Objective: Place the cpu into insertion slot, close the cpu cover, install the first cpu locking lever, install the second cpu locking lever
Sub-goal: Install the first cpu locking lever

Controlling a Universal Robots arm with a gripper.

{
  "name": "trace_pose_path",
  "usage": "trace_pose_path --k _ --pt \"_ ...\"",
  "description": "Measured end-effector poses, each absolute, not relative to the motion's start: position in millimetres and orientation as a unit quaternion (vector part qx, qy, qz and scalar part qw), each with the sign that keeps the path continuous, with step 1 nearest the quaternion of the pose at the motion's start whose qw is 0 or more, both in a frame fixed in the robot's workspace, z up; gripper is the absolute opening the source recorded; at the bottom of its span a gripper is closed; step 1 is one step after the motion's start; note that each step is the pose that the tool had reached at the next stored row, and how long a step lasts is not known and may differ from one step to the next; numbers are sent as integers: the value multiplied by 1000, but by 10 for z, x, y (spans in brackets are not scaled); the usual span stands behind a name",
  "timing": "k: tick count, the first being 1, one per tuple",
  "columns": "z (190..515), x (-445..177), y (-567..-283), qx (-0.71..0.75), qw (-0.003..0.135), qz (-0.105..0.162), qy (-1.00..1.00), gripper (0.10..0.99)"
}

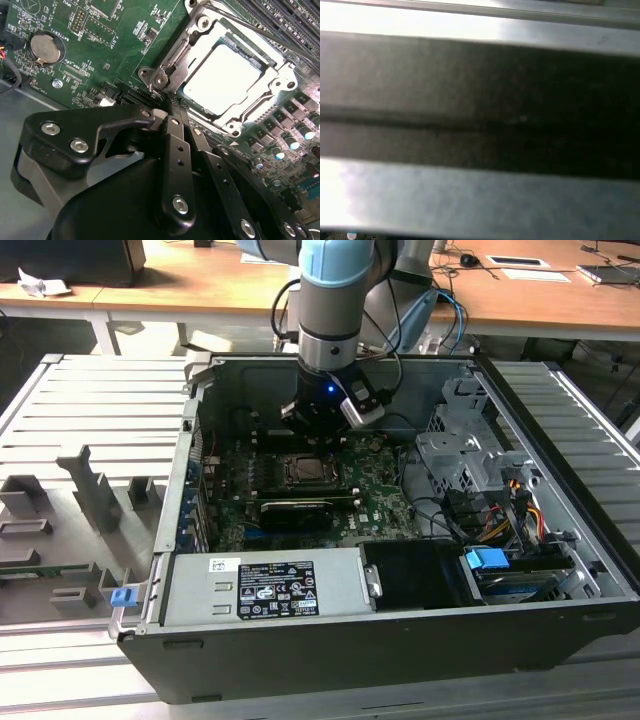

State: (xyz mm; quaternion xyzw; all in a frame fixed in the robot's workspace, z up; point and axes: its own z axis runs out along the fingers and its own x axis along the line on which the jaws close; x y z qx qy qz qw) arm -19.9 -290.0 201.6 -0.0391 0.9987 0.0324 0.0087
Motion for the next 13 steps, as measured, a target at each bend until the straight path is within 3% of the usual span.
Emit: trace_pose_path --k 8,13 --pt "2013 -199 -2899 -39 9 42 998 106" --pt "2172 -198 -2924 -39 9 40 998 106"
